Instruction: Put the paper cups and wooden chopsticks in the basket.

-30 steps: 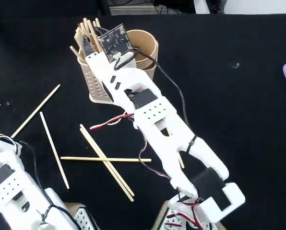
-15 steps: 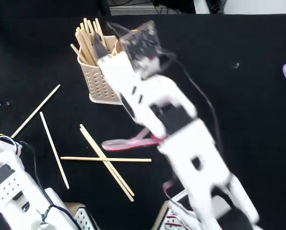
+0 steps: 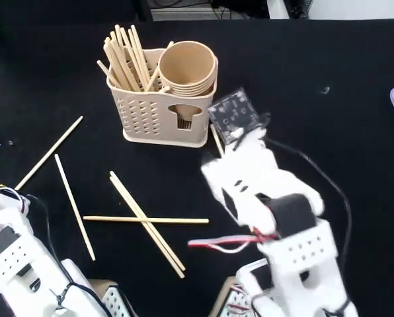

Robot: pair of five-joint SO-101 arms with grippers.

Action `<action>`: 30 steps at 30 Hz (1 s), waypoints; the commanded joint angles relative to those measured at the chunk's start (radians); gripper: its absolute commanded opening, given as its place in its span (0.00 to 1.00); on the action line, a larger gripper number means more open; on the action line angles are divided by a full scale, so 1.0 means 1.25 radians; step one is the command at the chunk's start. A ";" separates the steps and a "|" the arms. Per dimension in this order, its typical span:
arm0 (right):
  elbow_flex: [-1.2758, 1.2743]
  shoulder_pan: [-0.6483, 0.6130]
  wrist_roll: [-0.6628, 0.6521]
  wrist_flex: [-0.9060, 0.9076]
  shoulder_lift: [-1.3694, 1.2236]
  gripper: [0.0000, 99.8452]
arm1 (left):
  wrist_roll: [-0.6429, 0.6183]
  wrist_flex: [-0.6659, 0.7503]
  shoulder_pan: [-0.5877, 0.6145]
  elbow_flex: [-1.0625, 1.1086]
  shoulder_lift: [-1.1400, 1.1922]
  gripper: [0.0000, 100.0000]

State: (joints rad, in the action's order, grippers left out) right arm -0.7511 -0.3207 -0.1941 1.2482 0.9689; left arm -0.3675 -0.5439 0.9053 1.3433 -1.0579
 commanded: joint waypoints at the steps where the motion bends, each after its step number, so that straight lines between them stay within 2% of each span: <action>1: -0.170 0.095 -0.064 -0.061 0.018 0.12 | -0.002 0.016 -0.007 -0.019 -0.002 0.11; 5: -0.343 0.145 -0.122 -0.198 0.018 0.12 | -0.002 0.016 -0.007 -0.019 -0.002 0.11; 11: -0.468 0.146 -0.124 -0.317 0.017 0.12 | -0.002 0.016 -0.007 -0.018 -0.002 0.11; 30: -0.456 0.150 -0.125 -0.322 0.015 0.12 | -0.001 0.015 -0.006 -0.018 -0.002 0.11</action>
State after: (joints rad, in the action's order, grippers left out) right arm -1.3372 -0.1519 -0.3445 0.8738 0.9705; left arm -0.3675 -0.5439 0.9053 1.3433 -1.0579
